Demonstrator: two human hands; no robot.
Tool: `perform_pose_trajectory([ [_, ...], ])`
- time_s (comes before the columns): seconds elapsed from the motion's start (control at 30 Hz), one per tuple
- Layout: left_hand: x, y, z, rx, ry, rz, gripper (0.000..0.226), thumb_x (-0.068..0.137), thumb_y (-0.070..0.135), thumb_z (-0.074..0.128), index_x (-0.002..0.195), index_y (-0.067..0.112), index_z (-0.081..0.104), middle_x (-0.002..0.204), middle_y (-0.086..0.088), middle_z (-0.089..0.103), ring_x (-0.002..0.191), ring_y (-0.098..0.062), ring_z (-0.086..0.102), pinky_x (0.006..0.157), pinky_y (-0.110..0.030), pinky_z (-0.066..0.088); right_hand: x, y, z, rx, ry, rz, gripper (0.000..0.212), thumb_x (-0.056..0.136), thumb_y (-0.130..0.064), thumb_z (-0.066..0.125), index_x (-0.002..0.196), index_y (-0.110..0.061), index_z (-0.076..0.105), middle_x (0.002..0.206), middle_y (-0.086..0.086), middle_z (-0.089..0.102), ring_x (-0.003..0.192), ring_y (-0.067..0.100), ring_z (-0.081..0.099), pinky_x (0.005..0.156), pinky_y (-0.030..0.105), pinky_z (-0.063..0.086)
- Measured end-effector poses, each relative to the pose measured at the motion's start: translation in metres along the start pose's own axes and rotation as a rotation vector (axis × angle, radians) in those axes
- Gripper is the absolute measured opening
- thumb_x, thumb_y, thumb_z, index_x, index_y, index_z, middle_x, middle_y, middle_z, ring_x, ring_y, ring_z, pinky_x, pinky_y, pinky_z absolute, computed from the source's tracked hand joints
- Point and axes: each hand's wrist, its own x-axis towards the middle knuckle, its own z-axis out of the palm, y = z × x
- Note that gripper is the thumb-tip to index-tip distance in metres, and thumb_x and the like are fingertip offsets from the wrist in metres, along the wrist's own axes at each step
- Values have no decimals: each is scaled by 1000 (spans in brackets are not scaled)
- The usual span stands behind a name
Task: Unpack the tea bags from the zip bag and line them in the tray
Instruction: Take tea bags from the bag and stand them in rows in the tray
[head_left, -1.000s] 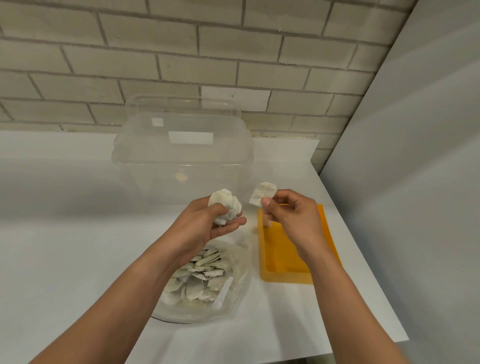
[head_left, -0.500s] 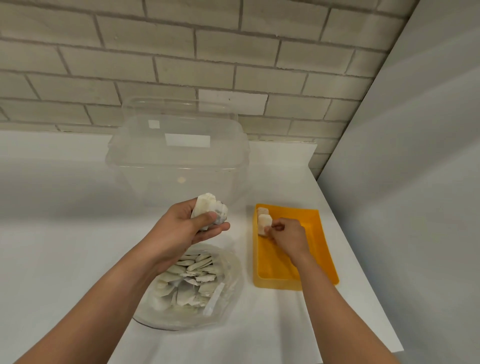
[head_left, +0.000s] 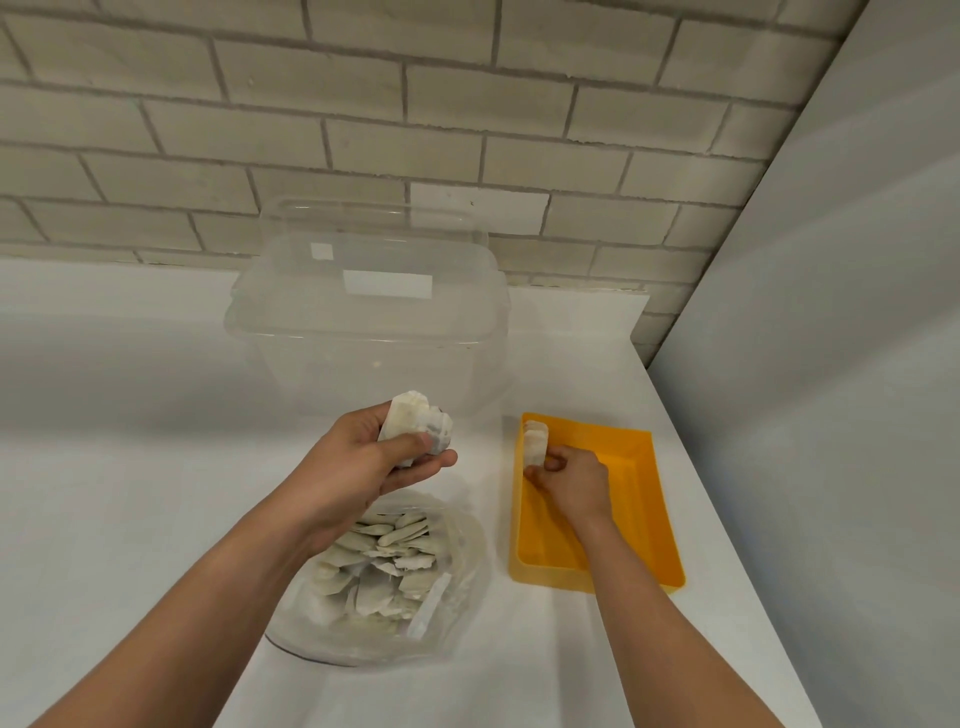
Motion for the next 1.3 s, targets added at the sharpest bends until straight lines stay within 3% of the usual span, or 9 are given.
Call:
perform_pose_trajectory([
  [0.17,0,0,2,-10,2,-14,24,101,-7,52,120,-1,66,115,-22,75,106,-29,76,89,-27,61,1,-1,2,-60,32,-40,18,87,-22,78,105,-19,80,94,1,78,91,19,69,59,13,35],
  [0.4,-3,-1,3,4,-10,-18,21,103,-5,53,119,0,67,112,-21,76,106,-27,76,87,-24,61,1,2,1,-105,-15,-97,7,87,-23,78,93,-24,79,75,-9,68,75,12,59,58,13,34],
  [0.6,-6,0,3,19,-18,-10,18,103,-1,56,117,0,68,110,-18,78,106,-26,77,89,-24,61,-2,2,-2,-116,-55,-120,14,86,-23,79,100,-23,80,82,-6,71,77,11,60,61,8,35],
  [0.77,-8,1,3,49,-28,6,17,102,2,60,117,1,69,109,-14,79,105,-26,77,91,-25,60,-3,5,-7,-83,-108,-88,15,81,-25,83,95,-26,78,80,-11,71,79,13,63,66,19,41],
  [0.87,-10,1,3,65,-38,20,17,100,3,64,116,3,70,109,-13,79,104,-25,77,91,-25,60,-8,-6,-16,-87,-31,-51,40,82,-26,83,119,-22,71,98,-6,68,95,17,65,81,26,44],
  [1.0,-9,0,4,77,-36,30,17,99,4,66,115,2,71,109,-13,79,103,-25,77,90,-26,61,-46,-58,-35,303,141,-150,21,93,-23,74,113,-26,73,91,-9,73,81,5,68,75,22,56],
  [1.07,-8,-1,8,68,-34,38,17,99,3,66,115,2,71,109,-13,79,102,-26,78,89,-26,61,-68,-88,-44,561,-25,-175,14,94,-26,74,107,-25,76,92,-5,76,80,9,71,71,23,59],
  [1.17,-5,-2,15,32,-49,69,19,99,3,65,117,3,71,109,-14,79,102,-26,77,89,-26,61,-89,-112,-47,608,-289,-225,20,91,-22,77,111,-19,76,99,-1,78,90,18,75,77,29,62],
  [1.3,-5,-3,20,-9,-83,81,24,99,3,65,122,5,71,113,-13,78,106,-27,76,92,-26,60,-95,-116,-47,544,-234,-277,10,93,-15,75,102,-17,78,91,1,79,88,21,75,80,36,62],
])
